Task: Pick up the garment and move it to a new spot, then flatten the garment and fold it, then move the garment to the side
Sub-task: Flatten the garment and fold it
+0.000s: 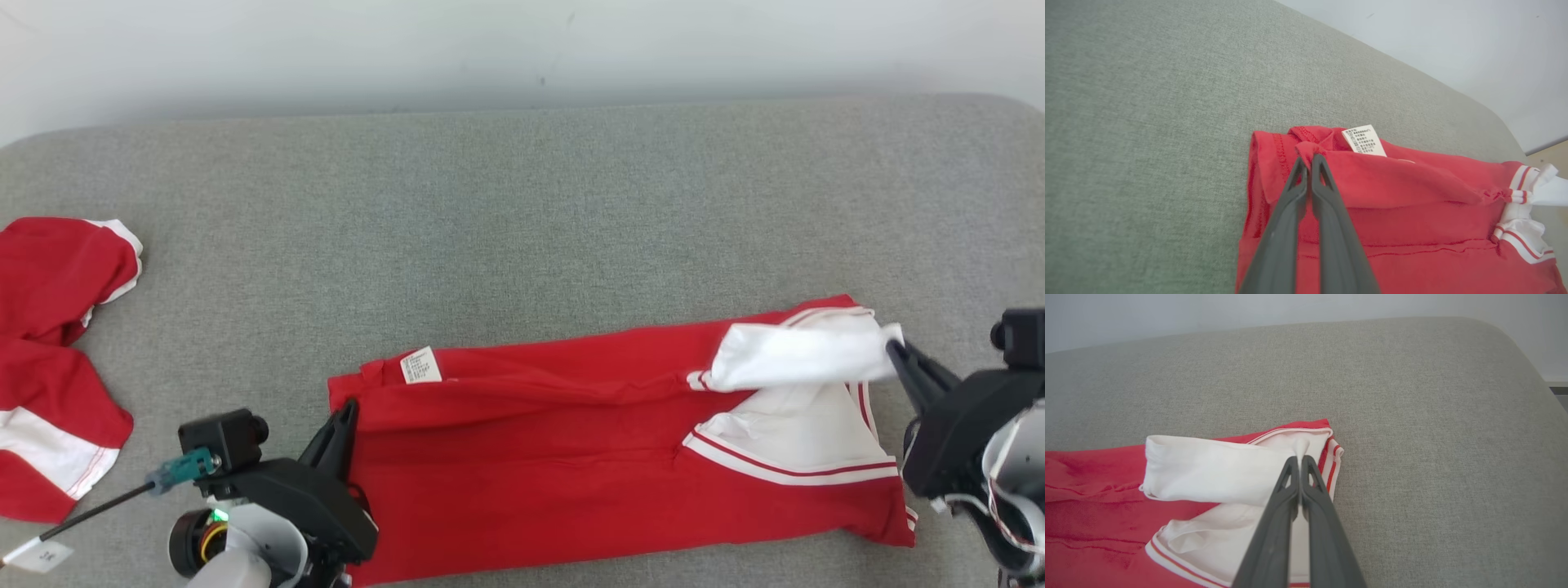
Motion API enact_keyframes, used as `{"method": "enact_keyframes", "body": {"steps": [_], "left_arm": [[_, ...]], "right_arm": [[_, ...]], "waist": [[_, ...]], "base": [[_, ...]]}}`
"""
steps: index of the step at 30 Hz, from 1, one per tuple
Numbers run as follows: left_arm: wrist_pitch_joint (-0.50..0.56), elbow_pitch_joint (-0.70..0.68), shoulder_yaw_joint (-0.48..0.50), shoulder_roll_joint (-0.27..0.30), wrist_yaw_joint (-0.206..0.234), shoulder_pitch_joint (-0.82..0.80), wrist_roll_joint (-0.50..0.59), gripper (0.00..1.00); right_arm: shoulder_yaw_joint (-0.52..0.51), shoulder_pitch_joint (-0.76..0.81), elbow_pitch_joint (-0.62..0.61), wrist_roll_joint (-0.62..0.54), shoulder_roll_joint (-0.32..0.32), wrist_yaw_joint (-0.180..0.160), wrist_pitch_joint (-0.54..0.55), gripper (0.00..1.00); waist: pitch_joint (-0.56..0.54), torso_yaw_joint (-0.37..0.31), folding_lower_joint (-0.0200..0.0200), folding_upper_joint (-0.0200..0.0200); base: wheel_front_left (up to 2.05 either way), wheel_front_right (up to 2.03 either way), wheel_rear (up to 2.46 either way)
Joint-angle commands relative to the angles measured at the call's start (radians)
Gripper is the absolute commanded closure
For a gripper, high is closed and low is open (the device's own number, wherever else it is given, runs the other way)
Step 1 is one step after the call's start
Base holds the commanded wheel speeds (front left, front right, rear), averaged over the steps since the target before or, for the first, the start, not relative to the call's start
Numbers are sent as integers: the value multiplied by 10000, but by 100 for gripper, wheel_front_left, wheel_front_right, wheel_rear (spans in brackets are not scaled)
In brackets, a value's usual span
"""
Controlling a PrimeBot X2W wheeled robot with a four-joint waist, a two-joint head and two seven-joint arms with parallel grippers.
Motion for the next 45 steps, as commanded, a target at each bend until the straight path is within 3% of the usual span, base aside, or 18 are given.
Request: {"method": "enact_keyframes", "body": {"steps": [1,9,12,14,15,16,17,28,36,40,45], "left_arm": [[-95,57,-3,2,9,168,32,100],[-322,419,-17,-150,49,657,-116,99],[-357,517,-48,-180,104,816,-131,87],[-371,580,-69,-219,94,891,-159,59],[-415,620,-82,-219,74,938,-149,51],[-459,663,-95,-228,60,969,-110,0],[-591,699,-60,-262,36,990,-87,0],[-2331,856,542,-505,-378,1212,975,0],[-2385,-993,3488,-1822,-1187,2833,4761,0],[-2387,-1342,4361,-2449,-1583,3600,6099,0],[-2388,-1536,4997,-2841,-2171,4196,7320,0]], "right_arm": [[-81,224,-200,-98,91,-23,120,100],[-523,1569,-1366,-354,695,-23,1111,100],[-550,1913,-1514,-440,822,-23,1310,100],[-548,2097,-1535,-511,860,-23,1420,100],[-534,2177,-1513,-575,859,-23,1469,100],[-500,2246,-1513,-605,843,-23,1521,60],[-484,2313,-1506,-635,866,-23,1550,0],[-486,2680,-1468,-679,793,-23,1754,0],[-1058,2501,-1327,-757,1135,-23,1523,0],[-1471,2286,-875,-825,1430,-24,1408,0],[-1884,1941,-80,-885,1569,-24,1296,0]], "waist": [[-88,32,3,1],[-347,30,3,1],[-419,23,3,1],[-458,20,3,1],[-470,15,3,1],[-483,17,3,1],[-498,21,3,1],[-783,89,3,1],[-1251,317,3,1],[-1385,407,3,1],[-1461,481,3,1]], "base": [[0,0,0],[0,0,0],[0,0,0],[0,0,0],[0,0,0],[0,0,0],[0,0,0],[0,0,0],[0,0,0],[0,0,0],[0,0,0]]}}
